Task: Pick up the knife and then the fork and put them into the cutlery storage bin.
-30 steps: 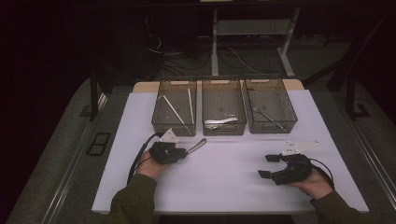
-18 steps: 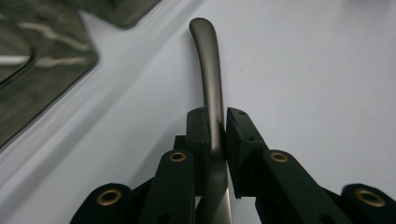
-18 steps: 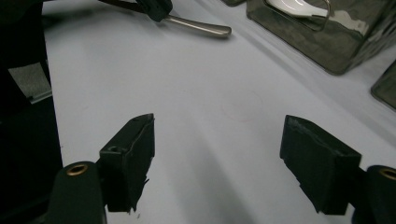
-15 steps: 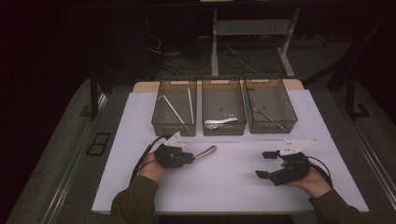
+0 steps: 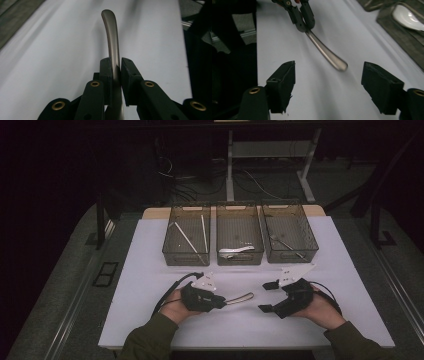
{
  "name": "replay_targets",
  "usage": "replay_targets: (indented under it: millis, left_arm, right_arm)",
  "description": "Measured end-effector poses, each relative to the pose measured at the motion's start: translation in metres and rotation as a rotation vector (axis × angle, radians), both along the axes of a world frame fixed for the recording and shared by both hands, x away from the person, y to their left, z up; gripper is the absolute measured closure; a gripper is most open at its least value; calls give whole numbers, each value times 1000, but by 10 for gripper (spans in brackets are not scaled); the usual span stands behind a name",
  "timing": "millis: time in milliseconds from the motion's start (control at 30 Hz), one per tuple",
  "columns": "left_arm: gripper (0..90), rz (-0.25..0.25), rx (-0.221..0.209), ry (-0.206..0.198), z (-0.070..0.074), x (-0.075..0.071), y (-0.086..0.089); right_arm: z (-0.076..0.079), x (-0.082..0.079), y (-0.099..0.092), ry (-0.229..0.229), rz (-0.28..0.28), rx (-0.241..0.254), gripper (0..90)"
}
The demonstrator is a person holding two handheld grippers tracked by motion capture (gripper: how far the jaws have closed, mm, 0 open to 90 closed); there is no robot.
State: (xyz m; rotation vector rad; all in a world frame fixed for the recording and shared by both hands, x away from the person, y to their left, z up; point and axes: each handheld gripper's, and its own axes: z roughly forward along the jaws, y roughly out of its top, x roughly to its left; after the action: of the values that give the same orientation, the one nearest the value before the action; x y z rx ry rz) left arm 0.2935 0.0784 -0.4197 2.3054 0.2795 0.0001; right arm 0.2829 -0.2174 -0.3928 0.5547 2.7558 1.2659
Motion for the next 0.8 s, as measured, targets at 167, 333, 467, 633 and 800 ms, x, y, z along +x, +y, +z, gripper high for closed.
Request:
replay_targets:
  millis: [167,333,467,633,800]
  left_arm:
    - [792,-82,-2,-12,2,-8,-13]
    - [792,-139,-2,-15,6,-16,-24]
    - [792,-176,-2,-37,10,-20,-31]
    - [792,-190,1,-42,12,-22,-34]
    - [792,-196,5,-45,14,-22,-33]
  right_arm:
    - [-2,2,16,-13,96,-38,359]
    - [-5,0,33,-19,193,-97,428]
    - [-11,-1,47,-14,265,-153,499]
    - [-16,-4,61,9,312,-201,603]
    - [-19,-6,69,8,332,-238,679]
